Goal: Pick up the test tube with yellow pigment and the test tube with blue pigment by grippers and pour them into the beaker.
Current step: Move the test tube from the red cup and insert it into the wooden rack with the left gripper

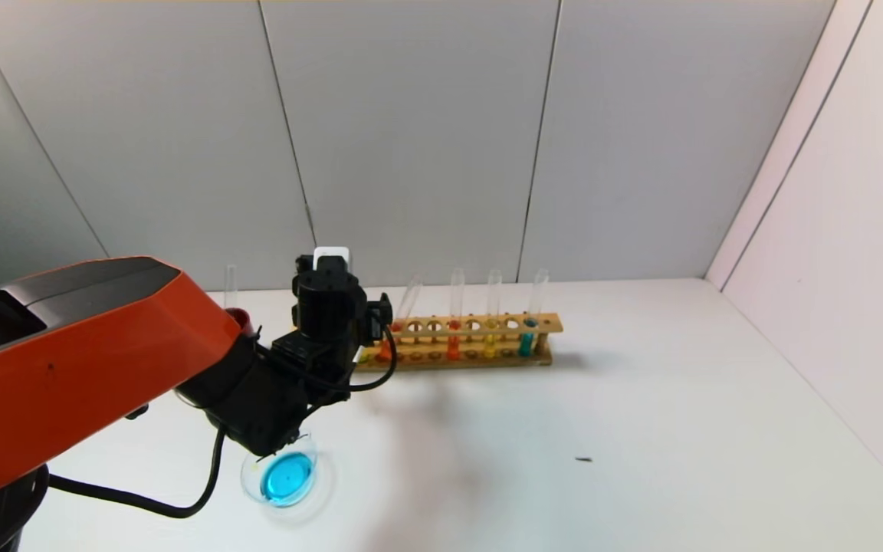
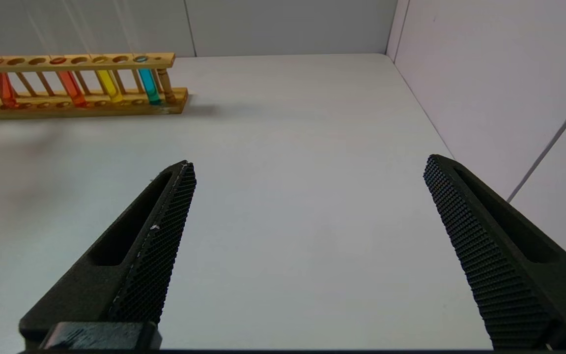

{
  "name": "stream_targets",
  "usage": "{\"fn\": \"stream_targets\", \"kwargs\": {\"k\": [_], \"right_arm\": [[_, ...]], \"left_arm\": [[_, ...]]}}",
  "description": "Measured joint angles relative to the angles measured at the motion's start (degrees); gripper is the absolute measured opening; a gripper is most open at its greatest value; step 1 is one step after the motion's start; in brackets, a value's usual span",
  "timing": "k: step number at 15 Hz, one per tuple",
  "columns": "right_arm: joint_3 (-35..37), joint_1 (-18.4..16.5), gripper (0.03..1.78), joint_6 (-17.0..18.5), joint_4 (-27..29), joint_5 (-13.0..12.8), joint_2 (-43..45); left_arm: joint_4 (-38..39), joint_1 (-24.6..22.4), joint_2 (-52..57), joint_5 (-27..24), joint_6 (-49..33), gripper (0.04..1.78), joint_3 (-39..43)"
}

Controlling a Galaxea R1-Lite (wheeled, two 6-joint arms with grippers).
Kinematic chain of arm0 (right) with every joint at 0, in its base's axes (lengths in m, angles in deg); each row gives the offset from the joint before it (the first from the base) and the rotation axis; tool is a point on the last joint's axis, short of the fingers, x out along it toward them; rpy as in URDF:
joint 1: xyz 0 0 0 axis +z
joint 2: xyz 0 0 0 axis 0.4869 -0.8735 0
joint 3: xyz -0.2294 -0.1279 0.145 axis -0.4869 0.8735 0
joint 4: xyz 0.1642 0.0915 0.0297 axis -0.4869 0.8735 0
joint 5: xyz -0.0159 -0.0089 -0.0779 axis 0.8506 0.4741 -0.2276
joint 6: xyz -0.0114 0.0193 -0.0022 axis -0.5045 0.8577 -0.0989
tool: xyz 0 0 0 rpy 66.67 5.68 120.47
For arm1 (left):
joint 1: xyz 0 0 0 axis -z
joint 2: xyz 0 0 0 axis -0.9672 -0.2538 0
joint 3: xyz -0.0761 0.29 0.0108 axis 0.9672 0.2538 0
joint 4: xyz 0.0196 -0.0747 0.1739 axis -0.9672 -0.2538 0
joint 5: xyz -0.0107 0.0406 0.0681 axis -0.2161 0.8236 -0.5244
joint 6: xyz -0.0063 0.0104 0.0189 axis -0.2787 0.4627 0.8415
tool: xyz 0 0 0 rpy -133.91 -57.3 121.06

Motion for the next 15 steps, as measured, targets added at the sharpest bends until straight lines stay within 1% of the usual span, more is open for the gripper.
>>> {"fn": "stream_targets", "kwargs": {"k": [1, 3, 5, 6, 10, 11, 12, 13, 15], "right_arm": [[0.0, 0.0, 1.7, 0.0, 0.0, 0.02, 0.0], [0.0, 0.0, 1.7, 0.0, 0.0, 0.02, 0.0], [0.0, 0.0, 1.7, 0.0, 0.0, 0.02, 0.0], [0.0, 0.0, 1.7, 0.0, 0.0, 0.0, 0.0], [0.0, 0.0, 1.7, 0.0, 0.0, 0.0, 0.0], [0.0, 0.0, 1.7, 0.0, 0.0, 0.02, 0.0], [0.0, 0.0, 1.7, 0.0, 0.0, 0.0, 0.0], [0.0, 0.0, 1.7, 0.0, 0.0, 0.0, 0.0], [0.0, 0.0, 1.7, 0.0, 0.0, 0.02, 0.0]], "left_arm": [[0.99, 0.09, 0.12, 0.38, 0.0, 1.74, 0.55], [3.83, 0.22, 0.2, 0.5, 0.37, 1.64, 2.08], [6.03, 0.49, 0.17, 0.59, 0.55, 1.44, 3.57], [6.36, 0.55, 0.15, 0.57, 0.52, 1.3, 4.0], [6.56, 0.71, 0.06, 0.57, 0.59, 0.57, 4.44], [6.61, 0.71, 0.04, 0.49, 0.59, 0.43, 4.44], [6.61, 0.74, -0.07, 0.44, 0.56, 0.33, 4.4], [6.63, 0.72, -0.18, 0.44, 0.55, 0.3, 4.35], [6.61, 0.71, -0.24, 0.46, 0.59, 0.3, 4.27]]}}
